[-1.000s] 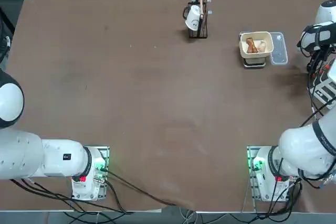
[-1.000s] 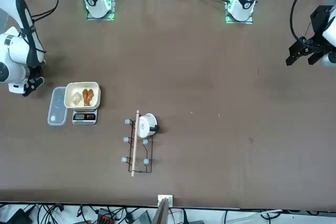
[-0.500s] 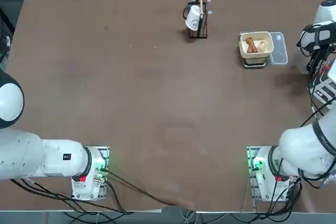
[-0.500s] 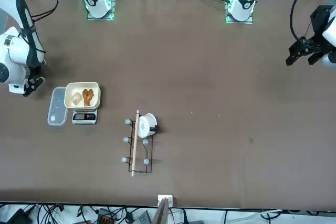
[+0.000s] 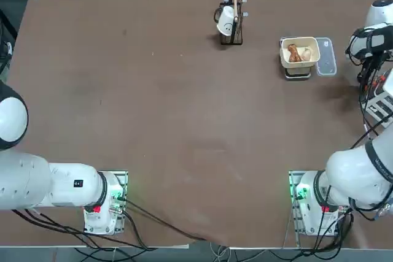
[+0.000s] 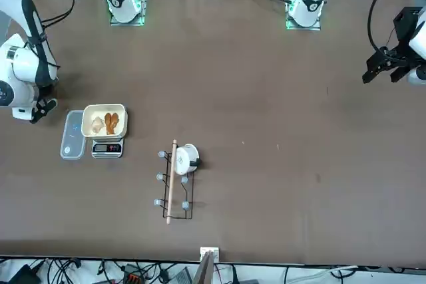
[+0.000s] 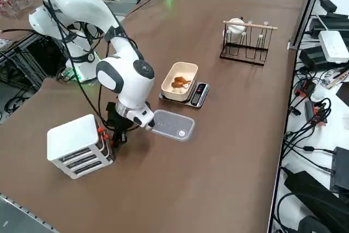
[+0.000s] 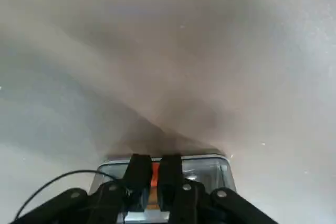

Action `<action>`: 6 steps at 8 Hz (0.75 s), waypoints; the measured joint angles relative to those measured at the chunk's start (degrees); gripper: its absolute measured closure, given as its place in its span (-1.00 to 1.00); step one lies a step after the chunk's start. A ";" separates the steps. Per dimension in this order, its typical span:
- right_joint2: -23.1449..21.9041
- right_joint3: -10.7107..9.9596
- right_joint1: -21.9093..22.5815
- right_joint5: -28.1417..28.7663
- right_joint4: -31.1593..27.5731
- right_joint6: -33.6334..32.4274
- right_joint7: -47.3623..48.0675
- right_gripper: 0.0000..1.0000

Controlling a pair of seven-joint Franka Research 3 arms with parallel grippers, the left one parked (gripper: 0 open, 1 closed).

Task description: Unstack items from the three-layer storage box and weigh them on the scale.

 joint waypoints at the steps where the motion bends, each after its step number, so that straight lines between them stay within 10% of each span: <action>1: 0.01 0.20 1.08 1.10 0.31 0.02 0.34 0.78; 6: 1.07 0.65 5.46 5.59 3.37 -0.19 1.08 0.78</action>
